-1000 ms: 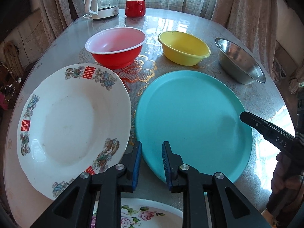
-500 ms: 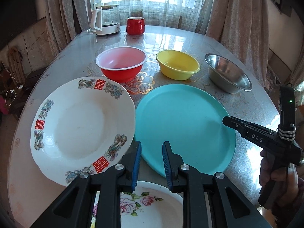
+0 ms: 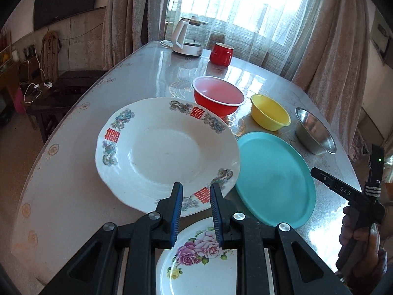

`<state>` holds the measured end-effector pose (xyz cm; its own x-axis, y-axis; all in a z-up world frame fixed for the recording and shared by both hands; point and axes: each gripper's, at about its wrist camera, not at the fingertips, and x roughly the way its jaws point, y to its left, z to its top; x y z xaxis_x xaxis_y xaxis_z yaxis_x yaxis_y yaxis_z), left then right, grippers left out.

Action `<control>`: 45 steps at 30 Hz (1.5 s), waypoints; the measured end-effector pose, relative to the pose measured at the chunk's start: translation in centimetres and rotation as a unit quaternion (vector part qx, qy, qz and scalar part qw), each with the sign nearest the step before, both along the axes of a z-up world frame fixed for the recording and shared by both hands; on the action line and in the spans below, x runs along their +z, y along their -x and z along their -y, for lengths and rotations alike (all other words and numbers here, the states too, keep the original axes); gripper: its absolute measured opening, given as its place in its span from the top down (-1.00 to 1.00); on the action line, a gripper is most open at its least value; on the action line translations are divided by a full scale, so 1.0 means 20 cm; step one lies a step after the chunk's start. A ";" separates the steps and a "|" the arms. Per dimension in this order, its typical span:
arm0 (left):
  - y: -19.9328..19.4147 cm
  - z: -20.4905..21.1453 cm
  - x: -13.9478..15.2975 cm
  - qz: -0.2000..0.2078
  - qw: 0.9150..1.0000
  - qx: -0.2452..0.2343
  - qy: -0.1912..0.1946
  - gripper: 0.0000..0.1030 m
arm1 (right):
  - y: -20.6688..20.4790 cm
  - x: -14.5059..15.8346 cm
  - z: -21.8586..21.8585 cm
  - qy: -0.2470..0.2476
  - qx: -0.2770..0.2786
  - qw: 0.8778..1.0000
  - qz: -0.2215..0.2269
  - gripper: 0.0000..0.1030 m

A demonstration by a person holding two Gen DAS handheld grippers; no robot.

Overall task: Organize plates and bowls
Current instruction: 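Close the left gripper on the double-happiness plate rim and lift it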

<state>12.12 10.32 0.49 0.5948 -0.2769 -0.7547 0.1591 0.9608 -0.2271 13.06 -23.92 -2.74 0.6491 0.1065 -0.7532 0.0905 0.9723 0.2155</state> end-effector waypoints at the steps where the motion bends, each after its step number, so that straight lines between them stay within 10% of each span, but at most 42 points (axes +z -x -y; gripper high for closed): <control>1: 0.01 -0.04 0.00 0.003 1.000 0.009 0.005 0.55 | 0.00 0.01 -0.01 0.002 0.002 1.000 0.004 0.32; 17: 0.00 -0.44 -0.08 -0.003 0.992 0.116 0.050 0.55 | -0.03 0.01 -0.28 -0.102 0.132 0.986 0.003 0.26; 45: -0.35 -0.54 -0.17 -0.005 0.992 0.086 0.091 0.55 | -0.43 -0.04 -0.74 -0.103 0.216 0.971 -0.031 0.25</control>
<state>19.12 21.10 -2.96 0.6373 -0.3048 -0.7078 -0.0065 0.9163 -0.4004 21.59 -9.08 -3.64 0.4652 0.5106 -0.7232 -0.2964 0.8596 0.4163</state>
